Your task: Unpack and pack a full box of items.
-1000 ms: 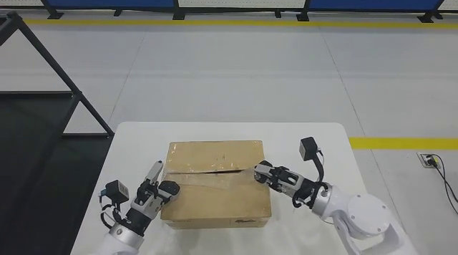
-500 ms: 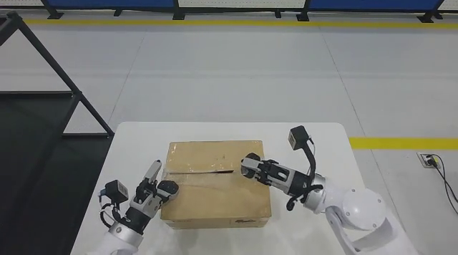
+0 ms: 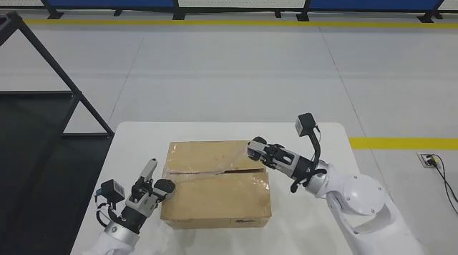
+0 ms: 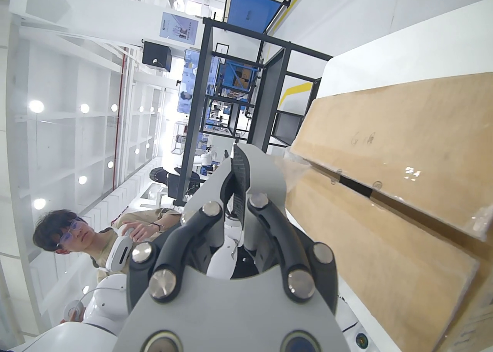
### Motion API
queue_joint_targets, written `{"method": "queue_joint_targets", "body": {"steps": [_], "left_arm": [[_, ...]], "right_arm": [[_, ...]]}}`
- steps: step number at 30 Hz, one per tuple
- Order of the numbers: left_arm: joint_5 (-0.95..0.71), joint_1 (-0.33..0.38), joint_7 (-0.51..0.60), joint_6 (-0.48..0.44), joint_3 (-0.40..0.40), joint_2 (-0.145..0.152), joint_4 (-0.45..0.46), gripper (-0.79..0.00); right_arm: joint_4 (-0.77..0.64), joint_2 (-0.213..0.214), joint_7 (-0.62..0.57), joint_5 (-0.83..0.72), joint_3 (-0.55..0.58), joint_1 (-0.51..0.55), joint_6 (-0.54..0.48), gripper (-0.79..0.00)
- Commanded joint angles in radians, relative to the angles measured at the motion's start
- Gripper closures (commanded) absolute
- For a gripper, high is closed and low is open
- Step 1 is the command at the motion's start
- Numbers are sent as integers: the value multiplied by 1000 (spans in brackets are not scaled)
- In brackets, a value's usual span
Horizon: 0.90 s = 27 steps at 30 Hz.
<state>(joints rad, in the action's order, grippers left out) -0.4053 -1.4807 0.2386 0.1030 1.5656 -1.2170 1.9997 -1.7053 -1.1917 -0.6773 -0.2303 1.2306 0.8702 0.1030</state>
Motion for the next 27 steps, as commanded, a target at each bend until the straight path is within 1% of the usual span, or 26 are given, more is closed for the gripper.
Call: {"method": "queue_joint_targets", "body": {"steps": [1,7,14,16,21,27], "left_arm": [[1,1,0,0,0,0,1,-785],[1,6,-1,4,0,-1,0,-785],[5,22,-1,12,-12,-2,-11,-785],[6,26,-3,14,-16,-3,-13,-785],[6,31,-7,17,-18,-3,-20,-785],[-4,39,-2,24,-16,-4,-24,-785]], "right_arm": [[4,1,3,6,5,2,16,0],[33,8,-9,18,27,25,30,0],[11,11,29,-6,67,71,-97,0],[4,12,32,-2,72,80,-117,0],[19,12,10,6,60,67,-95,0],[49,10,21,17,49,50,-104,0]]}}
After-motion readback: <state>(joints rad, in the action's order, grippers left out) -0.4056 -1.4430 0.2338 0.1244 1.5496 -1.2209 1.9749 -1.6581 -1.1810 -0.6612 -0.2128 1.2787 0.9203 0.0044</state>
